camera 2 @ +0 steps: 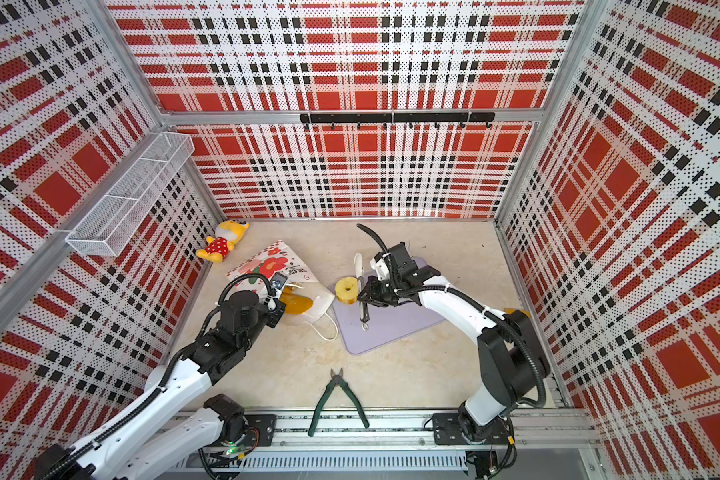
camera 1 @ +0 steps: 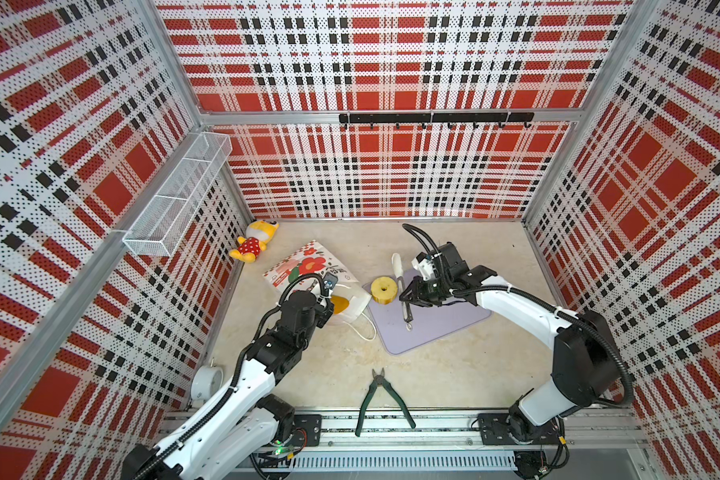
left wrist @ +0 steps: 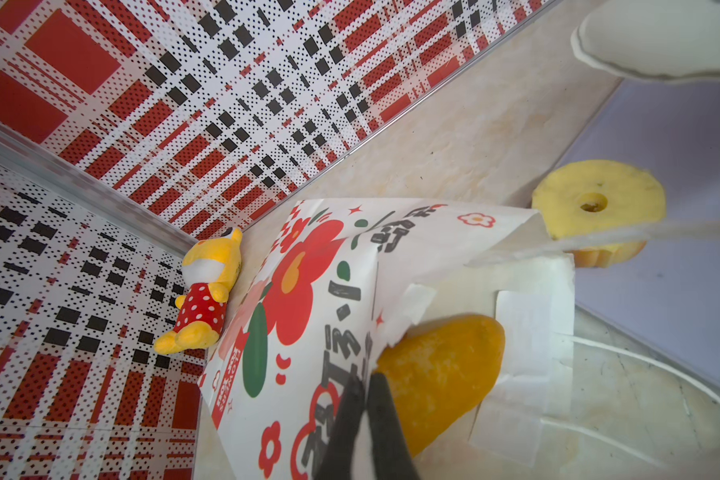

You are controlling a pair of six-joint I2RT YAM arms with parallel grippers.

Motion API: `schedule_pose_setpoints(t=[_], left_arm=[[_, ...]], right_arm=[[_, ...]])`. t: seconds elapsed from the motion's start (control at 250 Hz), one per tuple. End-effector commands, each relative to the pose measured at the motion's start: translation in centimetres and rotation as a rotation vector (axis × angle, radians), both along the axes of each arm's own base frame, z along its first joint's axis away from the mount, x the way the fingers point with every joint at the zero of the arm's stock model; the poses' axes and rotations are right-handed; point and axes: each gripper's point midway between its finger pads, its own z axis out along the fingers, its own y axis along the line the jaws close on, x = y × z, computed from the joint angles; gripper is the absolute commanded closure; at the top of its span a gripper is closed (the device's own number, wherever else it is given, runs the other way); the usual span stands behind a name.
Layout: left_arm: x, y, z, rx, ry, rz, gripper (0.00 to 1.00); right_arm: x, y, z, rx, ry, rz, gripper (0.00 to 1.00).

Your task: Take the fake bread out of the paper bag

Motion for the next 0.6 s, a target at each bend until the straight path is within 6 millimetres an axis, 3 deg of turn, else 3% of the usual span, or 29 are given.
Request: schedule_pose_setpoints(t=[0.0,0.252,0.44,0.596], left_arm=[[-0.1,0.5,0.9,-0.012,-0.018,0.031,1.00],[0.0,0.4,0.8,-0.017,-0.012,0.034,1.00],[0.0,0.4,0.6,-0.016,-0.009,0.033,1.00],[0.2,0.2,0.4,-0.016,-0.001,0.026,1.00]], right_arm=[[-0.5,1.3,-0.9,0.020,0.024,0.048,1.00],[-1.8,0.3,-5.4,-0.021,0.109,0.025,1.00],[-3.7,-3.4,-8.4,-0.043,0.153,-0.082,1.00],[-6.0,-6.2,-9.2,-0.073,0.155,-0.139,1.00]])
